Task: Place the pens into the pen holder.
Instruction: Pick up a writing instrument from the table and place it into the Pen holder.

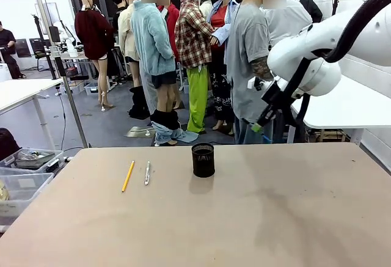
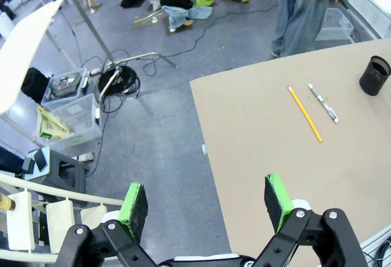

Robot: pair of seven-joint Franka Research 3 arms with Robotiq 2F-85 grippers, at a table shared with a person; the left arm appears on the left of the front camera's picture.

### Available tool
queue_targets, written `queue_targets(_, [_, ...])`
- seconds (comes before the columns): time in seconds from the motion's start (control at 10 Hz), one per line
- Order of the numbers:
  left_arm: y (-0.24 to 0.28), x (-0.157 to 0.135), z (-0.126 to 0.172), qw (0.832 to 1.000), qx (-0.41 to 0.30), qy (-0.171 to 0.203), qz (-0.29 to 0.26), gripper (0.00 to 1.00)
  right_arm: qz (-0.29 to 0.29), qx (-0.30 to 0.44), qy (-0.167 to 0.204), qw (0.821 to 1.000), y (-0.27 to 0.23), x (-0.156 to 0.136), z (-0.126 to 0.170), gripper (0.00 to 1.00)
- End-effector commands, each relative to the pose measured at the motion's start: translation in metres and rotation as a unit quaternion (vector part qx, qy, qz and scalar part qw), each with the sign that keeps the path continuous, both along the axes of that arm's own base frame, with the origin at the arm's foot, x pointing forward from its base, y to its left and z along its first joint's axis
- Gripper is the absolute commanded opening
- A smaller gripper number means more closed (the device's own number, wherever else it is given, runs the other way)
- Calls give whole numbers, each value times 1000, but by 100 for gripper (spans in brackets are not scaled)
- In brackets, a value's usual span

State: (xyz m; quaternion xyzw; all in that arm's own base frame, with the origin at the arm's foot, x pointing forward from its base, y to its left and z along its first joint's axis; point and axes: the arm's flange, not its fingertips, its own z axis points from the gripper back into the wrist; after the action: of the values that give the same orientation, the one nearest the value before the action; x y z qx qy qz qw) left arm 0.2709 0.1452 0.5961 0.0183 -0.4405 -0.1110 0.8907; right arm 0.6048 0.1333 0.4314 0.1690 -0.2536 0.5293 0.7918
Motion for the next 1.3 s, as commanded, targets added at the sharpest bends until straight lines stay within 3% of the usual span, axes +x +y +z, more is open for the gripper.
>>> queue_targets(0.0, [0,2,1,1000,-4,-4,7,100,88,99,-17,991,1,3,-11,0])
queue_targets(0.3, [0,2,1,1000,-4,-4,7,100,139,187,-61,971,24,20,-11,0])
queue_targets(0.6, [0,2,1,1000,-4,-4,7,100,159,221,-57,961,59,38,1,0])
queue_targets(0.9, [0,2,1,1000,-4,-4,7,100,202,227,-13,953,101,57,-9,0])
queue_targets(1.0, [0,2,1,1000,-4,-4,7,100,212,221,-7,952,110,58,-10,0])
queue_targets(1.2, [0,2,1,1000,-4,-4,7,100,263,243,21,933,121,43,-17,0])
